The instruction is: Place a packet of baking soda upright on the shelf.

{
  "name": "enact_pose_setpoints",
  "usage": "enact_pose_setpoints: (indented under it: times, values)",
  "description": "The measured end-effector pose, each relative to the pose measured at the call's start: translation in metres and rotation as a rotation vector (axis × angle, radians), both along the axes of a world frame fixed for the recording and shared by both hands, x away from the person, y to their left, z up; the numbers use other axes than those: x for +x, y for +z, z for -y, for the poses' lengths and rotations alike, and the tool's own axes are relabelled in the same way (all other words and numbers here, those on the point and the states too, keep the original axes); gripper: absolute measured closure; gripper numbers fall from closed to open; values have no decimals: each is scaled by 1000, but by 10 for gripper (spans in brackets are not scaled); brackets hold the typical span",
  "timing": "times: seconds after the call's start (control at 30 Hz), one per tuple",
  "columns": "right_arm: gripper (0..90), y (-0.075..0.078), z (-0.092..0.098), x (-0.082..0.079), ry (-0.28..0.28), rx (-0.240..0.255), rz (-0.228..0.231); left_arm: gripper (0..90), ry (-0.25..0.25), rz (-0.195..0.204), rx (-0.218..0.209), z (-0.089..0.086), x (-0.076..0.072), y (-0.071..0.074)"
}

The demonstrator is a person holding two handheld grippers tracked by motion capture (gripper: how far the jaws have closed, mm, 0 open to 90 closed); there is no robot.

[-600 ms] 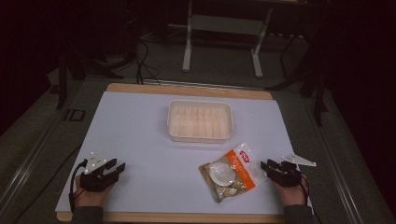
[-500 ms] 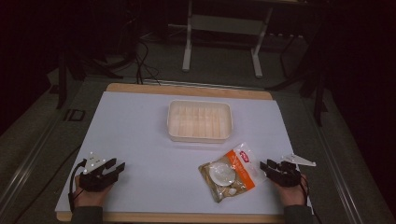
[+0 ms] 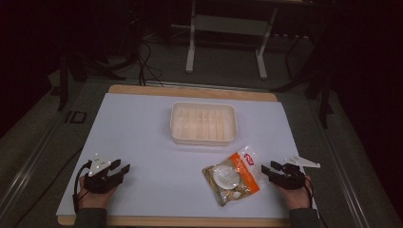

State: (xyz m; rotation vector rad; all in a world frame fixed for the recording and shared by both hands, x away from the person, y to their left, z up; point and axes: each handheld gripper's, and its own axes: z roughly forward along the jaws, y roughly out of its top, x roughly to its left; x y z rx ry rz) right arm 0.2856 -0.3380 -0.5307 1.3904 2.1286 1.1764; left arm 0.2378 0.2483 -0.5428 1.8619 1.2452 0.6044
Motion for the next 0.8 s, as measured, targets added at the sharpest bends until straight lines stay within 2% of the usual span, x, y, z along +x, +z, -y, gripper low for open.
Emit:
enact_pose_setpoints:
  times: [0.23,0.4,0.5,0.8]
  values:
    - [347,-4,-5,8,54,-16,-5,550,7,10,6,0,-1,1]
    - [310,-5,-9,16,83,-21,-16,544,9,8,9,0,-1,1]
    - [275,-8,-13,24,127,-38,-50,541,23,18,-7,-2,-2,3]
    - [247,-8,-18,39,143,12,-65,542,28,-4,-5,-3,-1,2]
